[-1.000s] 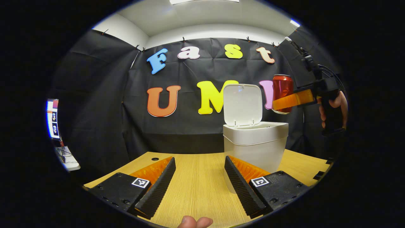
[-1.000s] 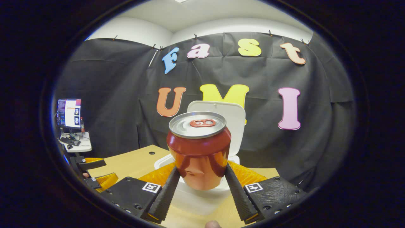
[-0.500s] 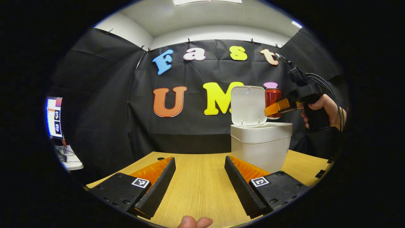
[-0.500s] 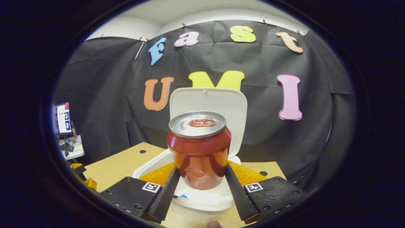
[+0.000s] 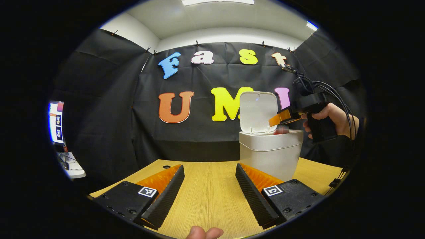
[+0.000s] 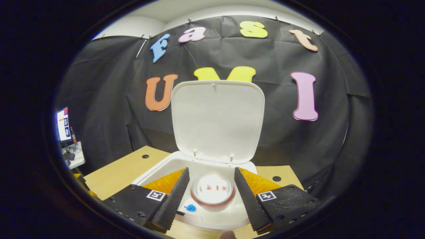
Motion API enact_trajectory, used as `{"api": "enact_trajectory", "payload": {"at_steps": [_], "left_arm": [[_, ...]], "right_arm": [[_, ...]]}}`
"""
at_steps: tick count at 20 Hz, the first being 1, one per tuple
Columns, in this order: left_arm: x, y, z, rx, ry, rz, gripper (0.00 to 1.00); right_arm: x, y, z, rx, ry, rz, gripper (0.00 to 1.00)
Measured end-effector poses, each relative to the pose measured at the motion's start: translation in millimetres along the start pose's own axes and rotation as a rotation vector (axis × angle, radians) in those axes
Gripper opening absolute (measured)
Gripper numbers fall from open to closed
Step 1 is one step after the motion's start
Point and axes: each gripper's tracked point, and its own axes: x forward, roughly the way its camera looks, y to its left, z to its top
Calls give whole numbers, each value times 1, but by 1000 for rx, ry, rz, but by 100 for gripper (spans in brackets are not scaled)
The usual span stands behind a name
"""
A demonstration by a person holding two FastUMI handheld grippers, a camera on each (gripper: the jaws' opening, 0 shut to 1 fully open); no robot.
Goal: Press the lid of the desktop garbage bin to open it, pick up the crumpled paper on the desktop and throw it into the bin, then pick up the pop can on the desktop and drop it into the bin, and finally close the garbage bin lid.
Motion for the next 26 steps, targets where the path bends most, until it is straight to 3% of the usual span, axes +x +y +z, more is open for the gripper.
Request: {"api": "enact_trajectory", "payload": {"at_steps": [9,15,21,26], "left_arm": [[4,5,-3,-23,4,12,100],[3,10,-3,-10,1,29,100],[1,13,0,-23,-3,36,100],[-3,21,9,-23,-29,54,100]], "right_arm": [[-36,2,27,-4,-113,-11,88],[-64,-8,44,-14,-156,-35,95],[-93,-23,96,18,-226,-54,95],[-87,-27,139,-2,-254,-84,95]]}}
